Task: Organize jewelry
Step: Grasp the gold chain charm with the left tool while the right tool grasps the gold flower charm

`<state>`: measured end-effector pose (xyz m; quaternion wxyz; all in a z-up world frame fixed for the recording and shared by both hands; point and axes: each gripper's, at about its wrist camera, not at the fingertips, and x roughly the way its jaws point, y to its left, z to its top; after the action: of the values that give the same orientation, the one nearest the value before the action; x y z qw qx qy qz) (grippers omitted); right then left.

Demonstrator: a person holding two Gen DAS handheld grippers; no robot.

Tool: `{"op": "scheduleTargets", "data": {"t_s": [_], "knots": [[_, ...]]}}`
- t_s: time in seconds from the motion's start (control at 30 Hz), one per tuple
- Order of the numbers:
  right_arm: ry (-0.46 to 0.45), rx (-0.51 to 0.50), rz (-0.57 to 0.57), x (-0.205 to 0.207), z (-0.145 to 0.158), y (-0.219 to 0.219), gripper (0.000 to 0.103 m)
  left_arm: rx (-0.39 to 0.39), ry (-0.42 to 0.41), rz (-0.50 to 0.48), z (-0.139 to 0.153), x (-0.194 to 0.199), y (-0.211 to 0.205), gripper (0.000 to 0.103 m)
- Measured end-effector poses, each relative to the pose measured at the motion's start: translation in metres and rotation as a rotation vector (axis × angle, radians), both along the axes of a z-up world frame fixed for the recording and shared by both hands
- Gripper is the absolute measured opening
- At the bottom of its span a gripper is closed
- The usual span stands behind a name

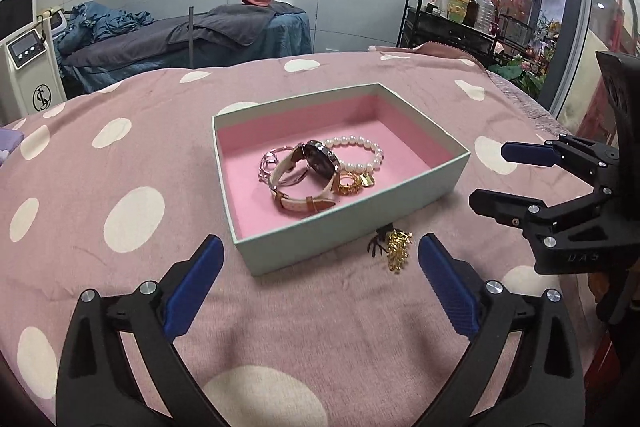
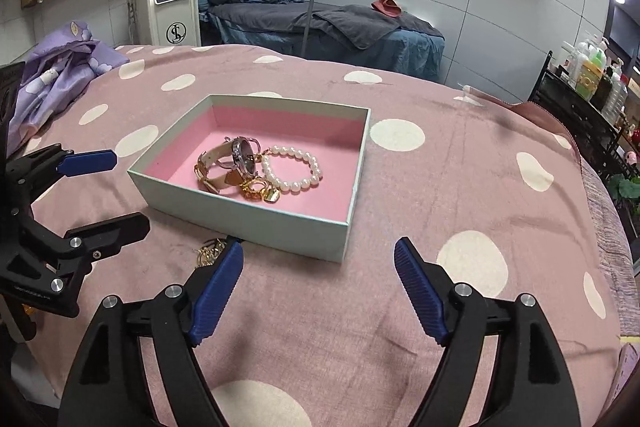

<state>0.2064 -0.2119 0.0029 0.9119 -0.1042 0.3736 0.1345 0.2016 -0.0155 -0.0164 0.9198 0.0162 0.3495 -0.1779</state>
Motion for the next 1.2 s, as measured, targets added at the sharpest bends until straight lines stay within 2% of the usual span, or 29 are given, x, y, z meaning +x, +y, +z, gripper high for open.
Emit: {"op": "scheduleTargets", "data": {"t_s": [0.23,0.33,0.47,0.6,0.67,0.8,0.87,1.1,1.2], "knots": [[0.033,0.034,-0.048,-0.014,-0.014,-0.015,0.08,0.005,0.009,-0.012,-0.014,-0.012,-0.013,0.096],[0.047,0.054,-0.072,-0.019,-0.02,-0.021,0.08,0.039,0.009,-0.047,-0.019,-0.014,-0.027,0.094],[0.057,0.073,-0.089,-0.023,-0.022,-0.026,0.08,0.069,0.043,-0.099,-0.027,-0.006,-0.046,0.07],[0.052,0.083,-0.095,-0.026,-0.019,-0.03,0.08,0.129,0.093,-0.118,-0.037,0.006,-0.061,0.053],[0.05,0.083,-0.095,-0.027,-0.018,-0.032,0.08,0.12,0.098,-0.13,-0.037,0.009,-0.063,0.044],[0.061,0.092,-0.093,-0.027,-0.019,-0.032,0.08,0.111,0.108,-0.137,-0.038,0.013,-0.064,0.031],[0.067,0.095,-0.084,-0.026,-0.02,-0.029,0.08,0.096,0.114,-0.131,-0.037,0.015,-0.061,0.021],[0.089,0.088,-0.031,-0.02,-0.023,-0.007,0.08,0.044,0.124,-0.084,-0.037,0.01,-0.043,0.021],[0.109,0.08,-0.001,-0.015,-0.026,0.006,0.073,0.047,0.123,-0.04,-0.037,0.004,-0.026,0.021]]}}
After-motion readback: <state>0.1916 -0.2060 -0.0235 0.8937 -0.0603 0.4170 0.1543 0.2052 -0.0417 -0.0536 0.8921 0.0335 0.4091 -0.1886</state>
